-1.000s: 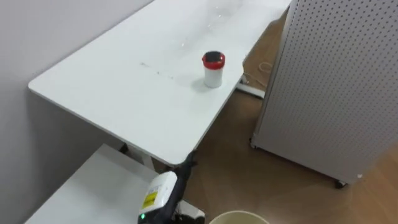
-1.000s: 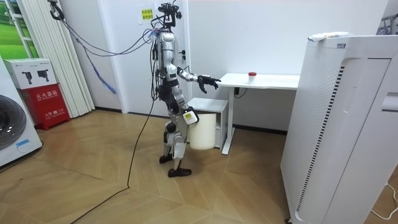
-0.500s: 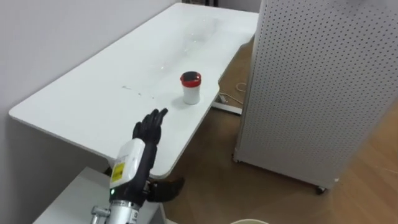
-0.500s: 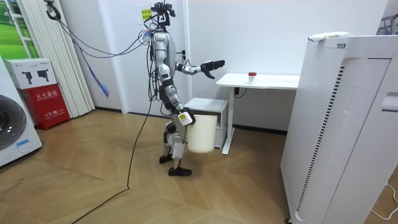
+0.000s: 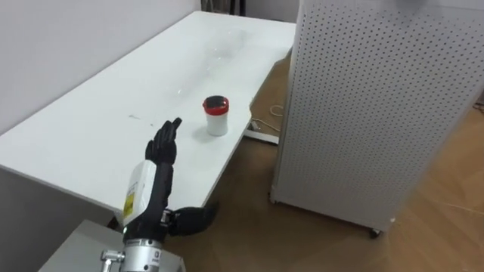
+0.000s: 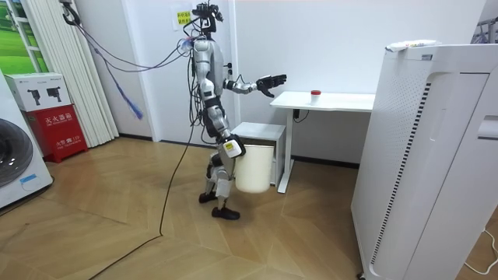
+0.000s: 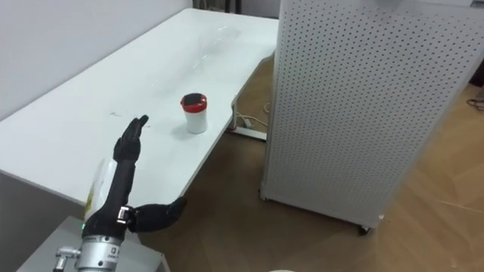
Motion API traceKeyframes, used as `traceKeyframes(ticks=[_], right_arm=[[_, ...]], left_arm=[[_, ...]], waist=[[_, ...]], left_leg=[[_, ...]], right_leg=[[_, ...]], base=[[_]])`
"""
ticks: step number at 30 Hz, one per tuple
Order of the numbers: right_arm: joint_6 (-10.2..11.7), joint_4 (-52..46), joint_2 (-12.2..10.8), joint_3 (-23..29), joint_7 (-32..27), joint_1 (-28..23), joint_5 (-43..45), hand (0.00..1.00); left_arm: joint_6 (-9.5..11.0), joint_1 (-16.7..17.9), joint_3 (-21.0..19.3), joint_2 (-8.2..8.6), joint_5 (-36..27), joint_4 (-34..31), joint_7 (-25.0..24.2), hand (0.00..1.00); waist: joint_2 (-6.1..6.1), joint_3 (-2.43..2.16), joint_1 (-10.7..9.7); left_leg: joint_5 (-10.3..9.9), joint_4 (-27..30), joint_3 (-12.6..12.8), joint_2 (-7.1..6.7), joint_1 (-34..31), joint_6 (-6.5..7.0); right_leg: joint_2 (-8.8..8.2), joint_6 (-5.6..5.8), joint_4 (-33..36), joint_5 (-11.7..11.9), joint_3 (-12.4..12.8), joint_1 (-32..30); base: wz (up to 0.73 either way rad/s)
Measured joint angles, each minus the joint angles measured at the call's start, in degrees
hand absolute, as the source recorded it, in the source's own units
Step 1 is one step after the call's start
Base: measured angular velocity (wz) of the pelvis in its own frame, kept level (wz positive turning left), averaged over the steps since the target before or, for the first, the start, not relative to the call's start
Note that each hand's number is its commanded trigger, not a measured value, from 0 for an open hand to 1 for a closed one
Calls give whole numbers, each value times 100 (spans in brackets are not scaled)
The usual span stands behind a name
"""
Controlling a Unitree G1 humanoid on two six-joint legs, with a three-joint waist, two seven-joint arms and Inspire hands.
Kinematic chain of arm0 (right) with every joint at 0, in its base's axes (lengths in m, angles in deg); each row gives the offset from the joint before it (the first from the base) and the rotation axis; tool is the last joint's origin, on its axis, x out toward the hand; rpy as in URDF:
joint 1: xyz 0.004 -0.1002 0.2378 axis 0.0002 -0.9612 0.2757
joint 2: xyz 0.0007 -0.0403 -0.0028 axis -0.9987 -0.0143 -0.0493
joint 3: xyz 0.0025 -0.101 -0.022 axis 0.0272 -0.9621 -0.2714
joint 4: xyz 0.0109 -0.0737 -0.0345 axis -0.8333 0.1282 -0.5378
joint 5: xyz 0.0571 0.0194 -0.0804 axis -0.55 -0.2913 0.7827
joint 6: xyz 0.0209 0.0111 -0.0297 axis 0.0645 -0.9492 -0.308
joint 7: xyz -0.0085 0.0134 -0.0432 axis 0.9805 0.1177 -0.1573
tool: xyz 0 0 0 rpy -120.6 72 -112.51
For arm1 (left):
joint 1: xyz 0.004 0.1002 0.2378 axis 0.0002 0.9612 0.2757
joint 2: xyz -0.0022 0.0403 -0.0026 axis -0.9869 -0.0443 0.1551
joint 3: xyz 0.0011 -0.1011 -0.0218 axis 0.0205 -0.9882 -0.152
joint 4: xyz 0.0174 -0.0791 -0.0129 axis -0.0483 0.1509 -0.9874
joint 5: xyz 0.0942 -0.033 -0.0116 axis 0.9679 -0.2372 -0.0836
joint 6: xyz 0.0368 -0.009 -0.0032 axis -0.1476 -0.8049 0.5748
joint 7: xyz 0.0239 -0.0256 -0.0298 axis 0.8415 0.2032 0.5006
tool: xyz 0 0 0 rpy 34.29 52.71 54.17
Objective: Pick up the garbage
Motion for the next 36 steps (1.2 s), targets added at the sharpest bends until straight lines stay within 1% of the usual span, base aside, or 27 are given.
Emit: traceKeyframes(ticks=[1, 2, 3, 4, 5, 6, 7, 8, 9, 10, 11, 12, 13, 14, 15, 16, 17, 18, 20, 22, 24, 26, 29, 31, 33, 35, 36], right_arm=[[-15, -2, -3, -2, 14, 11, 10, 100], [-24, -20, 4, -1, 50, 12, 42, 100], [-34, -92, 25, -13, 50, 5, 47, 100], [-37, -118, 46, -40, 45, 5, 47, 100], [-48, -127, 54, -108, 38, 1, 84, 100], [-54, -134, 44, -131, 35, -19, 163, 100], [-55, -133, 46, -133, 31, -29, 192, 100], [-55, -130, 85, -129, 25, -37, 189, 100], [-57, -131, 146, -125, 23, -32, 182, 100], [-57, -131, 158, -123, 4, -30, 181, 100], [-57, -121, 155, -132, -53, -46, 173, 100], [-58, -124, 160, -138, -118, -65, 181, 100], [-59, -125, 164, -130, -161, -71, 204, 100], [-66, -123, 173, -93, -216, -92, 226, 100], [-79, -116, 191, -91, -240, -106, 213, 100], [-80, -112, 199, -91, -254, -112, 212, 100], [-81, -101, 201, -94, -260, -121, 210, 100], [-83, -86, 212, -94, -261, -132, 216, 100], [-83, -51, 230, -94, -255, -135, 213, 100], [-84, -9, 219, -94, -255, -138, 202, 100], [-77, -10, 212, -94, -259, -140, 249, 100], [-58, -24, 194, -95, -248, -132, 299, 100], [-47, -23, 190, -113, -191, -90, 340, 100], [-47, -31, 194, -167, -190, -64, 363, 100], [-48, -38, 183, -223, -190, -53, 417, 100], [-48, -71, 176, -223, -206, -51, 410, 100], [-46, -73, 192, -223, -221, -56, 401, 100]], left_arm=[[-7, 37, -45, -8, 3, 0, -14, 0], [-17, 125, -137, -9, -5, -7, -63, 0], [-24, 214, -186, -1, -50, -73, -100, 0], [-24, 234, -184, 10, -112, -105, -115, 0], [-24, 248, -185, 20, -154, -108, -176, 0], [-24, 271, -186, 32, -216, -107, -227, 0], [-21, 284, -186, 34, -219, -106, -230, 0], [-7, 286, -186, 36, -224, -105, -228, 0], [11, 285, -186, 35, -231, -106, -223, 0], [12, 289, -185, 34, -240, -105, -215, 0], [13, 336, -185, 35, -293, -103, -203, 0], [13, 389, -193, 48, -342, -101, -198, 0], [13, 411, -200, 52, -339, -101, -196, 0], [13, 418, -206, 52, -327, -101, -196, 0], [13, 423, -223, 51, -321, -101, -196, 0], [13, 434, -246, 52, -320, -101, -196, 0], [14, 482, -327, 58, -318, -100, -194, 0], [16, 547, -412, 82, -325, -100, -170, 0], [17, 565, -482, 95, -323, -101, -141, 0], [17, 571, -532, 96, -327, -106, -131, 0], [17, 565, -610, 91, -327, -119, -130, 0], [18, 559, -623, 51, -327, -133, -112, 0], [20, 525, -633, 49, -315, -178, -62, 0], [21, 522, -633, 46, -312, -272, -43, 0], [25, 522, -634, 47, -310, -474, -38, 0], [48, 517, -639, 16, -269, -617, -28, 0], [84, 512, -637, -8, -216, -622, -18, 0]], waist=[[-17, -1, 0], [-37, -7, 31], [-9, -1, 116], [40, 3, 128], [72, 3, 144], [57, 4, 149], [38, -3, 152], [-7, 8, 159], [3, 3, 166], [-13, 13, 166], [-64, 33, 195], [-81, 30, 279], [-81, 30, 299], [-69, 23, 299], [-51, 11, 325], [-50, 11, 346], [-62, 1, 447], [-19, -90, 477], [-19, -100, 469], [-79, -115, 467], [-120, -93, 472], [-168, -76, 465], [-198, -58, 486], [-204, -53, 539], [-206, -48, 636], [-208, -42, 653], [-214, -37, 656]], left_leg=[[-15, 249, -12, 67, -72, -23], [-28, 899, -49, 231, -282, -42], [-13, 1747, -195, 473, -613, -47], [17, 2168, -311, 598, -809, -50], [226, 2899, -621, 779, -1152, -24], [561, 3374, -1055, 784, -1408, 5], [684, 3526, -1246, 744, -1496, 33], [646, 3608, -1462, 652, -1651, 72], [450, 3547, -1584, 543, -1877, 80], [366, 3434, -1601, 485, -1965, 74], [308, 3062, -1599, 308, -2099, 45], [314, 2570, -1591, 150, -2212, 36], [327, 2284, -1612, 83, -2284, 18], [377, 1725, -1629, -35, -2435, -12], [507, 1114, -1671, -159, -2483, -22], [616, 801, -1680, -197, -2471, -7], [984, 358, -1733, -285, -2430, 62], [1228, 212, -1789, -360, -2389, 99], [1375, 192, -1854, -494, -2257, 251], [1309, 263, -1850, -612, -2202, 300], [1154, 416, -1852, -694, -2192, 351], [1095, 426, -1852, -764, -2140, 370], [927, 511, -1852, -830, -2138, 406], [861, 569, -1847, -858, -2154, 427], [723, 632, -1833, -878, -2156, 426], [669, 656, -1821, -924, -2121, 463], [649, 603, -1824, -958, -2016, 497]], right_leg=[[11, -33, 46, -23, -11, -5], [57, -124, 62, -86, -12, 6], [129, -227, 174, -189, -29, -10], [178, -283, 239, -229, -35, -4], [302, -370, 345, -320, -35, 17], [395, -439, 355, -388, 5, 106], [423, -476, 349, -414, 51, 152], [476, -529, 356, -467, 130, 196], [497, -573, 357, -497, 162, 208], [498, -592, 351, -508, 187, 239], [490, -609, 314, -529, 288, 317], [486, -622, 303, -564, 404, 358], [486, -627, 295, -586, 428, 374], [491, -627, 285, -646, 466, 406], [490, -611, 290, -709, 539, 449], [494, -602, 302, -744, 607, 474], [485, -572, 344, -830, 752, 508], [447, -516, 327, -893, 770, 545], [367, -420, 268, -973, 768, 629], [227, -334, 192, -1024, 624, 724], [113, -291, 189, -1047, 510, 815], [33, -262, 133, -1050, 408, 919], [-35, -154, 130, -1096, 271, 1001], [-73, -132, 155, -1108, 232, 1009], [-127, -64, 394, -1146, 160, 975], [-200, -47, 790, -1151, 151, 858], [-275, 26, 1051, -1123, 141, 767]], base=[[-58], [-70], [-76], [-71], [-45], [-33], [-21], [-22], [-25], [-29], [-42], [-45], [-36], [-23], [-24], [-47], [-59], [-55], [-20], [-2], [2], [7], [12], [3], [6], [26], [27]])
